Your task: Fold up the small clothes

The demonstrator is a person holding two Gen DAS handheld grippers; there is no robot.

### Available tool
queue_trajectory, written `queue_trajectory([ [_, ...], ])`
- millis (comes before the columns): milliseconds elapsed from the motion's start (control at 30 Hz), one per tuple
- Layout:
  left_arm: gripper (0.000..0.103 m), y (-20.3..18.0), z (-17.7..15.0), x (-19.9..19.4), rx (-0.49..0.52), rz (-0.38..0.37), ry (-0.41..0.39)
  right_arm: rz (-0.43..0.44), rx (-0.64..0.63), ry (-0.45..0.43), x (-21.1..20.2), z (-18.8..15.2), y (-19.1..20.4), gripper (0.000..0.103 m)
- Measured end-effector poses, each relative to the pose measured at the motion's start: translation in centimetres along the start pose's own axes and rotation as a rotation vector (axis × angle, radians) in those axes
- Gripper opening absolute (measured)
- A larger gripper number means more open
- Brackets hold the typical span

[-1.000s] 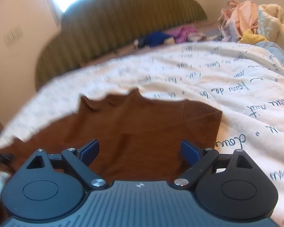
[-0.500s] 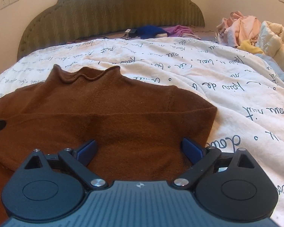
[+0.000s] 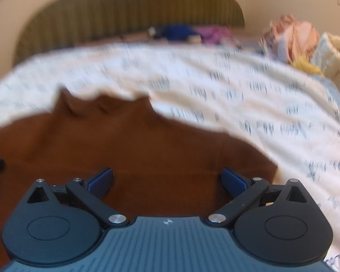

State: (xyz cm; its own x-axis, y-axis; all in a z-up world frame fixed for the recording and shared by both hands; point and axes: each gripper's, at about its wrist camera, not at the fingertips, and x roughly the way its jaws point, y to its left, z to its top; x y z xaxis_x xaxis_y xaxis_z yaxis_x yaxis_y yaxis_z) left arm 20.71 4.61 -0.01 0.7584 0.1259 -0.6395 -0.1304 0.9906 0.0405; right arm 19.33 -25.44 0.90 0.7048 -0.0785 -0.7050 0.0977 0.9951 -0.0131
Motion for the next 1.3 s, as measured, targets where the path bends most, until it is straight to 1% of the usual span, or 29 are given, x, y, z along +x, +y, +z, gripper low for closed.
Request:
queue_trajectory([
  [33, 0.084, 0.4, 0.0, 0.1, -0.016, -0.013, 0.003, 0.025, 0.023, -0.068, -0.1, -1.0, -0.7, 0.103],
  [67, 0.086, 0.5, 0.1, 0.2, -0.025, -0.013, 0.005, 0.038, 0.059, -0.08, -0.2, -1.3, -1.4, 0.103],
  [100, 0.086, 0.3, 0.1, 0.3, -0.02, -0.007, 0.004, 0.035, 0.084, -0.086, -0.2, -1.3, -1.7, 0.103],
  [133, 0.087, 0.1, 0.2, 0.4, -0.014, 0.002, 0.004, 0.025, 0.082, -0.084, -0.2, -1.2, -1.6, 0.103],
  [233, 0.087, 0.0, 0.1, 0.1, -0.009, 0.006, -0.005, -0.021, 0.034, -0.061, -0.3, -0.6, -0.5, 0.103],
  [300, 0.088, 0.4, -0.1, -0.4, -0.028, -0.02, -0.025, -0.043, 0.093, -0.066, -2.0, -0.4, -0.1, 0.103],
  [333, 0.088, 0.6, -0.2, -0.8, -0.043, -0.031, -0.036, -0.011, 0.132, -0.089, -3.2, -0.7, 0.0, 0.103],
  [367, 0.088, 0.9, -0.3, -1.2, -0.053, -0.037, -0.048, 0.044, 0.145, -0.122, -4.0, -1.0, 0.1, 0.103],
  [400, 0.088, 1.1, -0.4, -1.9, -0.062, -0.032, -0.064, 0.06, 0.132, -0.13, -4.3, -1.5, 0.5, 0.103],
  [467, 0.089, 2.3, -0.5, -4.2, -0.093, -0.009, -0.112, -0.01, 0.033, -0.054, -2.5, -2.9, 1.8, 0.103],
  [500, 0.089, 3.4, -0.6, -5.6, -0.123, -0.019, -0.139, -0.015, 0.0, -0.09, -2.5, -3.4, 2.0, 0.103],
  [533, 0.091, 5.0, -0.6, -7.1, -0.163, -0.046, -0.169, -0.015, 0.012, -0.08, -2.5, -3.1, 2.0, 0.103],
  [567, 0.094, 7.1, -0.7, -8.5, -0.213, -0.067, -0.201, -0.019, 0.008, -0.079, -2.4, -3.1, 2.1, 0.103],
  [600, 0.097, 9.5, -0.7, -9.7, -0.27, -0.074, -0.23, -0.02, 0.003, -0.078, -2.4, -3.1, 2.1, 0.103],
  [633, 0.101, 12.3, -0.7, -10.7, -0.332, -0.065, -0.253, -0.017, 0.006, -0.08, -2.4, -3.2, 2.0, 0.103],
  [700, 0.101, 18.6, -0.8, -11.8, -0.482, -0.008, -0.282, -0.008, 0.015, -0.084, -2.6, -3.2, 1.8, 0.103],
  [800, 0.099, 29.1, -1.4, -11.5, -0.772, 0.137, -0.266, -0.009, 0.017, -0.088, -2.7, -3.3, 1.8, 0.103],
  [867, 0.095, 35.3, -2.2, -11.3, -0.954, 0.234, -0.265, -0.009, 0.02, -0.091, -2.7, -3.3, 2.0, 0.103],
  [900, 0.095, 37.8, -2.7, -11.0, -1.028, 0.256, -0.253, -0.005, 0.024, -0.095, -2.8, -3.4, 1.9, 0.103],
  [933, 0.095, 40.0, -3.2, -10.6, -1.088, 0.242, -0.232, -0.001, 0.031, -0.098, -2.8, -3.4, 1.7, 0.103],
  [967, 0.093, 41.7, -3.7, -10.1, -1.138, 0.214, -0.211, 0.003, 0.037, -0.1, -2.8, -3.4, 1.6, 0.103],
  [1033, 0.091, 43.6, -4.5, -9.5, -1.194, 0.179, -0.211, 0.006, 0.042, -0.102, -2.8, -3.4, 1.6, 0.103],
  [1100, 0.09, 44.3, -4.5, -8.9, -1.195, 0.168, -0.217, 0.006, 0.042, -0.102, -2.8, -3.4, 1.6, 0.103],
  [1167, 0.088, 44.3, -3.9, -8.5, -1.15, 0.173, -0.216, 0.006, 0.043, -0.102, -2.8, -3.4, 1.6, 0.103],
  [1200, 0.08, 44.1, -3.5, -8.2, -1.127, 0.179, -0.212, 0.006, 0.043, -0.102, -2.8, -3.4, 1.6, 0.103],
  [1233, 0.064, 43.9, -3.3, -7.8, -1.108, 0.18, -0.203, 0.006, 0.043, -0.102, -2.8, -3.4, 1.6, 0.103],
  [1267, 0.043, 43.9, -3.1, -7.3, -1.092, 0.182, -0.18, 0.007, 0.045, -0.102, -2.8, -3.4, 1.6, 0.103],
  [1300, 0.03, 43.8, -2.9, -6.8, -1.078, 0.191, -0.153, 0.008, 0.046, -0.103, -2.8, -3.4, 1.6, 0.103],
])
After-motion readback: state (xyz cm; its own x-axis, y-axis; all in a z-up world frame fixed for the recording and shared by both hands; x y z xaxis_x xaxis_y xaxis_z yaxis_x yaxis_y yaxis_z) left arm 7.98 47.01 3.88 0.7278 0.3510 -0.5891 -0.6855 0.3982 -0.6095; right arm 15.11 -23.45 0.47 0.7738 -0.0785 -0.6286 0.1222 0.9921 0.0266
